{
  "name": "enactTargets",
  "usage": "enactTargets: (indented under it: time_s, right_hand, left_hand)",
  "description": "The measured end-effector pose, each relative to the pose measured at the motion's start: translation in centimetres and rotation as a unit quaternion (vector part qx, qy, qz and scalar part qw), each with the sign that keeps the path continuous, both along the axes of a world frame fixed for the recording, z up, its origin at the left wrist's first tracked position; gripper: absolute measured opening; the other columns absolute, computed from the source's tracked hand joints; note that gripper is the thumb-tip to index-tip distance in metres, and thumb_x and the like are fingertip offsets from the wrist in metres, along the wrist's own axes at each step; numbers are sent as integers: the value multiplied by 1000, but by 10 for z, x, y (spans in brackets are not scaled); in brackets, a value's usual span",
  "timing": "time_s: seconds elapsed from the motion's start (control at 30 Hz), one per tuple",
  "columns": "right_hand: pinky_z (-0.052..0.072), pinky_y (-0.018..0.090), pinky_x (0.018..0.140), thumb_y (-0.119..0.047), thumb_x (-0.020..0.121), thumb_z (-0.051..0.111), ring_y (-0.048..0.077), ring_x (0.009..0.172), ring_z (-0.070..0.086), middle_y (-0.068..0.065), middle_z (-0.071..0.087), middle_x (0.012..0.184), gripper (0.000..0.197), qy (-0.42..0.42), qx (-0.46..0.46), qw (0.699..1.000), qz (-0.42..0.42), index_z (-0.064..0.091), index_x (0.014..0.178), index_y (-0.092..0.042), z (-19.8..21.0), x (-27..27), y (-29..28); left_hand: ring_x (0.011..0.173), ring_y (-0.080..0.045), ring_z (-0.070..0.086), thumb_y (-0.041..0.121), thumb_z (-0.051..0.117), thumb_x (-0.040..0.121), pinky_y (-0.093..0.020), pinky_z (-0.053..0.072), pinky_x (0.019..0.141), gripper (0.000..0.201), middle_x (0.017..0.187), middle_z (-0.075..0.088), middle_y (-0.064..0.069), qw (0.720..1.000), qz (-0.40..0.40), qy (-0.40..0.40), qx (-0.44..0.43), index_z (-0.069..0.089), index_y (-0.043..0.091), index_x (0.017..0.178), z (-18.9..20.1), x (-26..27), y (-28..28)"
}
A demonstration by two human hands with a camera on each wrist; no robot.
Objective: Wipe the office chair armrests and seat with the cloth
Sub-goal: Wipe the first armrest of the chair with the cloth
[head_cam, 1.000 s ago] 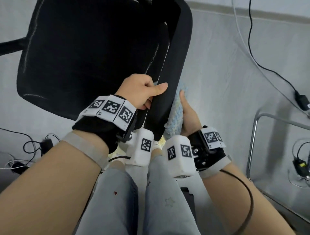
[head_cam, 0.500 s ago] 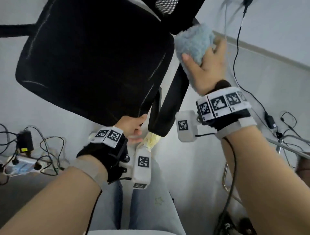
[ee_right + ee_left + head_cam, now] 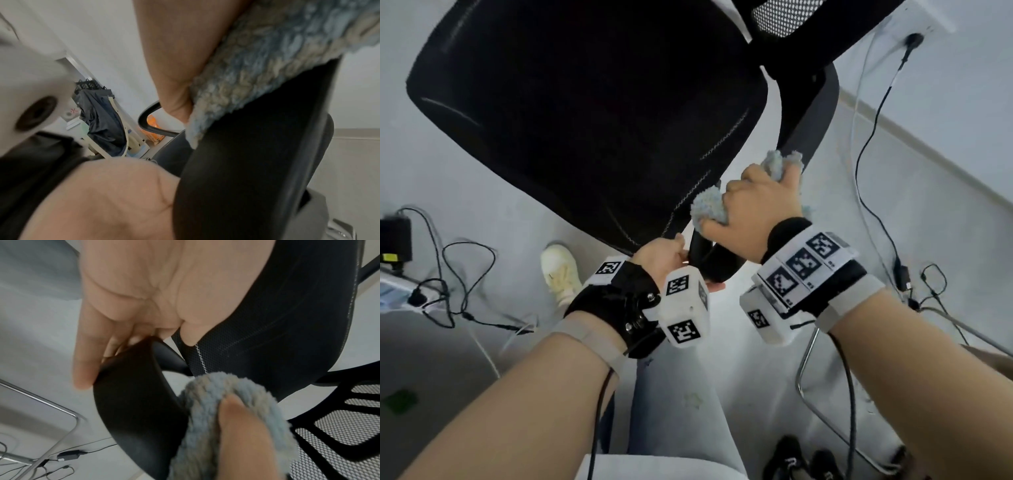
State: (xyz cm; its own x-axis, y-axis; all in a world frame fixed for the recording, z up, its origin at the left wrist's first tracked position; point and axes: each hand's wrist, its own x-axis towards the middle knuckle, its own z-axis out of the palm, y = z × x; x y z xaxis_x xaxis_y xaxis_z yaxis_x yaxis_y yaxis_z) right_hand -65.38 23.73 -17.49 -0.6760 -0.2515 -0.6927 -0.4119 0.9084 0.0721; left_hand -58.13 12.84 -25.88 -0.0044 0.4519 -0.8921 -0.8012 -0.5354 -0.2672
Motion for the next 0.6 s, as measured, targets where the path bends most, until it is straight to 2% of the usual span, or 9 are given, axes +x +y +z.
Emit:
enactTargets:
  time_s: [0.1, 0.17, 0.23, 0.3, 0.37, 0.4, 0.47, 0.53, 0.6]
  right_hand:
    - [20, 50, 97, -54, 83, 30, 18, 96, 38, -6, 52, 84, 45, 15, 21, 1000, -7, 36, 55, -18, -3, -27, 12]
    - [20, 50, 99, -53, 83, 29, 22, 108, 41, -3, 52, 90, 44, 39, 20, 998, -40, 41, 61, -16, -4, -49, 24]
    - [19, 51, 100, -53, 83, 27, 24, 113, 41, -3, 56, 93, 45, 57, 6, 997, -56, 40, 59, -18, -5, -59, 30]
    - [19, 52, 100, -55, 82, 28, 24, 111, 42, -5, 52, 86, 45, 49, 16, 998, -38, 32, 52, -21, -3, -54, 25]
    - [18, 52, 101, -54, 82, 28, 22, 106, 44, -6, 48, 80, 44, 33, 37, 999, -11, 30, 51, -21, -3, -37, 13]
    - [17, 52, 102, -53, 82, 28, 21, 103, 45, -6, 49, 78, 45, 24, 39, 999, 3, 32, 51, -20, -4, -27, 7]
    - [14, 53, 102, -53, 84, 28, 18, 95, 44, -5, 53, 74, 47, 10, 28, 999, 32, 36, 53, -19, -7, -8, -2]
    - [12, 52, 104, -55, 85, 29, 18, 93, 45, -5, 51, 71, 46, 2, -2, 999, 41, 40, 59, -19, -8, 1, -4]
    - [6, 49, 103, -59, 83, 35, 20, 100, 48, -5, 53, 76, 42, 1, -37, 999, 15, 48, 75, -19, -7, 1, -2]
  left_hand:
    - [105, -45, 56, 10, 38, 96, -53, 44, 89, 22, 104, 58, -29, 999, -25, 29, 32, 49, -6, 105, 2, 4, -1]
    - [102, -46, 58, 4, 38, 94, -52, 44, 94, 18, 104, 60, -29, 998, -30, 53, 21, 51, -6, 104, 4, 4, 2]
    - [113, -46, 54, 3, 35, 96, -49, 42, 100, 21, 112, 58, -30, 994, -62, 86, 9, 50, -7, 106, 8, -2, 5]
    - [118, -45, 51, 0, 33, 96, -43, 48, 97, 22, 125, 52, -32, 985, -121, 119, -15, 51, -8, 105, 15, -10, 7]
    - [116, -43, 54, -5, 35, 92, -40, 55, 82, 19, 129, 49, -33, 980, -148, 125, -52, 54, -7, 97, 18, -14, 8]
    - [115, -43, 54, -7, 35, 91, -42, 55, 80, 22, 130, 49, -34, 980, -148, 121, -61, 52, -11, 104, 19, -15, 6]
    - [119, -44, 51, -7, 31, 90, -43, 52, 86, 32, 132, 47, -33, 982, -147, 102, -52, 45, -16, 117, 19, -16, 2]
    - [124, -40, 47, -9, 24, 88, -42, 42, 103, 34, 132, 49, -27, 984, -155, 88, 10, 50, -16, 109, 25, -19, -7]
    - [117, -32, 51, -11, 27, 83, -46, 39, 106, 38, 123, 54, -21, 977, -168, 131, 19, 55, -3, 107, 30, -23, -16]
